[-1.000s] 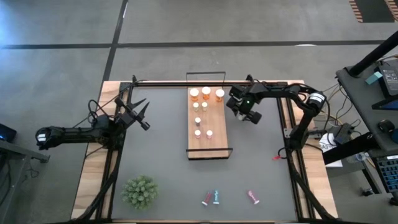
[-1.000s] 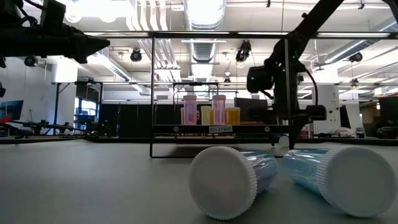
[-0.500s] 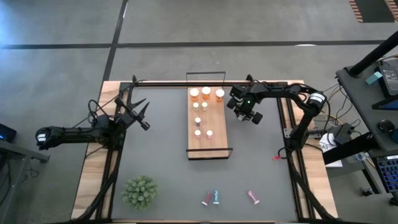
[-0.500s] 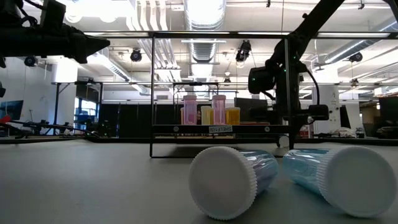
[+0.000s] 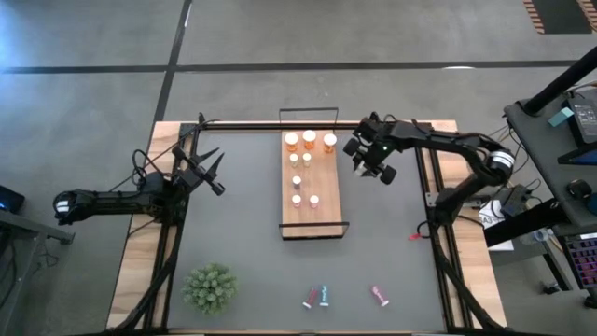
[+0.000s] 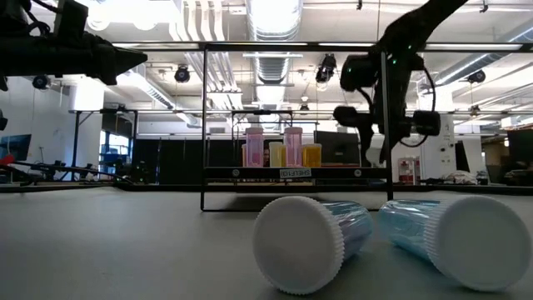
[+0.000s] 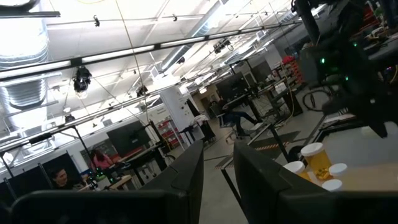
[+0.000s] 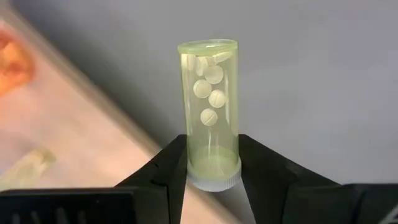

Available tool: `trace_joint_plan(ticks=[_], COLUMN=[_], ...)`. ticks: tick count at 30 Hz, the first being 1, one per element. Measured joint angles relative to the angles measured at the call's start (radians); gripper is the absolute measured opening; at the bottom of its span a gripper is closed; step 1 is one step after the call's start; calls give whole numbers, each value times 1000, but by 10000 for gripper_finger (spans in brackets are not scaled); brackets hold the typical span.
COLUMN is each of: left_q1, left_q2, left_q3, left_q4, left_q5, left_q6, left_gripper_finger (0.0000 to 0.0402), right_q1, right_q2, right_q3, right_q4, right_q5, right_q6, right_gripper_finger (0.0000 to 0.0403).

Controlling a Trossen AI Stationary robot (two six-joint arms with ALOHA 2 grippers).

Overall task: Pick and place medicine bottles onto shelf by color
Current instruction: Put the yellow pill bottle on the shelf aligned with the other yellow pill bottles

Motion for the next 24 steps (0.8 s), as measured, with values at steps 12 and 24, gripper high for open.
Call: trace_joint_plan(ticks=[12, 24], left_q1=[0, 0], left_q2=[0, 0], left_q3=[0, 0], left_q4=[0, 0], left_q5=[0, 0], left_q6=[0, 0], left_gripper_finger=[72, 72], right_q1=[11, -3], right_q2=[-65, -1], right_q3=[0, -8], right_q4=[69, 363], right_q5=[-362, -762], right_q6=[54, 348], right_gripper_finger=[114, 119])
